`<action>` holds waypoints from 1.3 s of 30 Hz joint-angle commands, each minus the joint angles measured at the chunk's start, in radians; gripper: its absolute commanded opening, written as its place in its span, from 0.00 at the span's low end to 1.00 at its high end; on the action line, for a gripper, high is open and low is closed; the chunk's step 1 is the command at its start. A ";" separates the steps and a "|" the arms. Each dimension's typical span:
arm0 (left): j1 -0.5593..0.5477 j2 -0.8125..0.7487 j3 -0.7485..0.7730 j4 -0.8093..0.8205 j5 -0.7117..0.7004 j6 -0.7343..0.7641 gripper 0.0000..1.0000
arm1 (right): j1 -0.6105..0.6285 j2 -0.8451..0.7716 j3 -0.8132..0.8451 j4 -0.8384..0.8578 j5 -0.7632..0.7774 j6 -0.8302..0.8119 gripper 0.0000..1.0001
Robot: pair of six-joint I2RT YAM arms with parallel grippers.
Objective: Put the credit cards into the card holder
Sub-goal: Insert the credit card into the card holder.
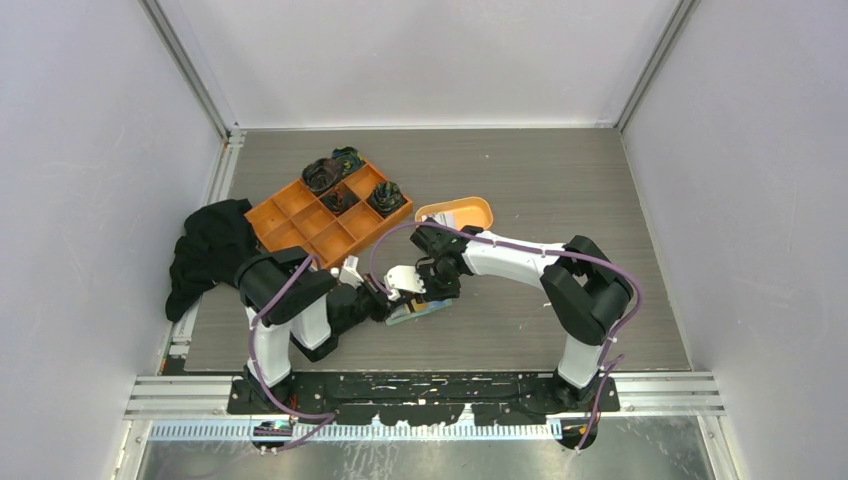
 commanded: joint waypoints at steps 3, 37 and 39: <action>-0.023 0.016 0.002 -0.041 -0.045 0.009 0.00 | 0.007 0.018 0.007 0.006 -0.018 0.018 0.39; -0.019 0.042 0.005 -0.041 -0.018 -0.004 0.17 | 0.242 -0.071 -0.126 0.394 0.029 0.183 0.03; -0.016 0.041 0.006 -0.041 -0.010 -0.002 0.17 | 0.242 -0.075 -0.142 0.414 0.041 0.165 0.03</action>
